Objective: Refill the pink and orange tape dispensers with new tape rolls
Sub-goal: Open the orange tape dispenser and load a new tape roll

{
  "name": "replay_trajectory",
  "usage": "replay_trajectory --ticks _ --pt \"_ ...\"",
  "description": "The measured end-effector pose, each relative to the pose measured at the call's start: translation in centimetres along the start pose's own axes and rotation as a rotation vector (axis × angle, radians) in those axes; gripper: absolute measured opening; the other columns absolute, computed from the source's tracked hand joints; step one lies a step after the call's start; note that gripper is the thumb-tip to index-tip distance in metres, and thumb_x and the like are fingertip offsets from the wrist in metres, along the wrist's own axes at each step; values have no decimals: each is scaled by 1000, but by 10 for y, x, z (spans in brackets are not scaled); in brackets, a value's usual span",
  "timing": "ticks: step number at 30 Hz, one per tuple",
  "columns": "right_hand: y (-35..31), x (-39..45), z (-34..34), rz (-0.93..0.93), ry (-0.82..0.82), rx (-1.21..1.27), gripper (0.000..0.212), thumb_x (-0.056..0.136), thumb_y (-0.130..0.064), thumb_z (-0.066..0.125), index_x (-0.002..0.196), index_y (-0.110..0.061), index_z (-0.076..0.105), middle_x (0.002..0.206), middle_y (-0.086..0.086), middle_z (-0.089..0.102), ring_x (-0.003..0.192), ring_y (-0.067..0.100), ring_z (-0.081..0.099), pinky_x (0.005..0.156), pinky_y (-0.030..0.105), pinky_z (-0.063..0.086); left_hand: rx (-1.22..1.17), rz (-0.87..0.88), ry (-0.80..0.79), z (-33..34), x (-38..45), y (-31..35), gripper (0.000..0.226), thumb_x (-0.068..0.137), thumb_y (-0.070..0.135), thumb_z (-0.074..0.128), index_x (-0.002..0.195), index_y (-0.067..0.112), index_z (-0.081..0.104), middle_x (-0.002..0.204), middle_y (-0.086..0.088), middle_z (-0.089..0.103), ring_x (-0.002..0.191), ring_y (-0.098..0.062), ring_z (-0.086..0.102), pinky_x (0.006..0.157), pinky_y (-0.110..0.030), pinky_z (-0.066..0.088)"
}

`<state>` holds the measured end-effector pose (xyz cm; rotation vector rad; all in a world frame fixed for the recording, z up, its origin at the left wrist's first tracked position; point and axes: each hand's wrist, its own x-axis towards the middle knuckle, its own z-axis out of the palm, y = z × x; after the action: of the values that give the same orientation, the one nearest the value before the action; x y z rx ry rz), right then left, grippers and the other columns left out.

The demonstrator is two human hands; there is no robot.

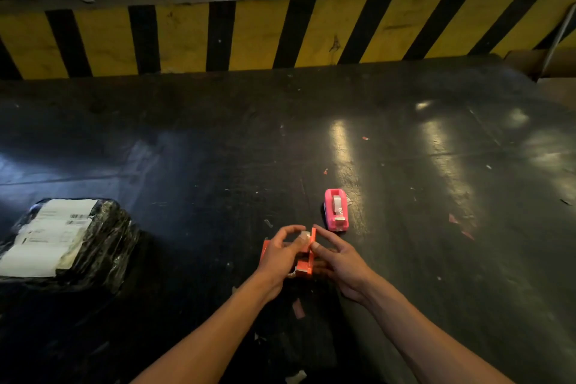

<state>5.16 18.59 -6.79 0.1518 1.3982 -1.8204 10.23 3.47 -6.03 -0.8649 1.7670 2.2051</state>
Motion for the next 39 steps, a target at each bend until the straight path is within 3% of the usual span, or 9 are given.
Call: replay_trajectory --ticks 7,11,16,21,26,30,33,39 --pt "-3 -4 -5 40 -32 -67 45 94 -12 59 131 -37 55 120 27 66 98 32 71 78 40 59 212 46 -38 -2 -5 4 19 90 35 70 109 37 67 102 -3 74 84 -12 75 62 -25 57" --pt "-3 -5 -8 75 -19 -41 44 95 -11 58 129 -38 55 106 12 76 96 27 73 75 37 59 363 116 -3 -6 1 4 24 98 42 55 119 37 64 116 3 65 105 -12 63 84 -33 54" --pt "-1 0 -15 78 19 58 46 95 -5 55 133 -32 54 102 9 77 96 26 70 81 41 56 814 150 263 -32 18 -2 44 97 33 59 140 32 48 133 -6 47 121 -24 50 102 -44 48" --pt "0 1 -21 98 33 70 46 94 -5 57 131 -33 57 107 10 76 99 26 69 78 40 55 1028 -10 181 -49 21 -10 59 94 30 65 147 36 39 143 -12 37 127 -30 45 106 -44 45" --pt "-1 1 -21 137 20 77 47 93 -7 58 130 -36 57 122 12 68 108 29 66 77 40 57 907 -2 120 -45 15 -1 53 95 18 65 143 30 46 141 -12 44 119 -27 56 96 -44 55" --pt "-1 1 -20 119 1 68 48 93 -8 58 132 -35 56 120 12 70 104 28 70 76 40 57 334 -69 99 -36 5 16 49 92 9 66 135 28 51 132 -12 54 109 -27 62 89 -49 58" --pt "-1 1 -17 105 -32 53 46 94 -8 58 131 -35 56 115 11 73 97 26 73 73 36 58 70 -145 3 -29 -1 24 46 89 9 69 129 30 57 125 -12 60 109 -30 65 93 -51 56" --pt "-3 1 -13 93 -80 27 46 94 -10 58 131 -37 55 116 12 73 105 30 70 78 39 58 -22 -208 -105 -24 -6 24 46 86 12 71 126 32 60 122 -15 66 104 -30 70 79 -41 59"
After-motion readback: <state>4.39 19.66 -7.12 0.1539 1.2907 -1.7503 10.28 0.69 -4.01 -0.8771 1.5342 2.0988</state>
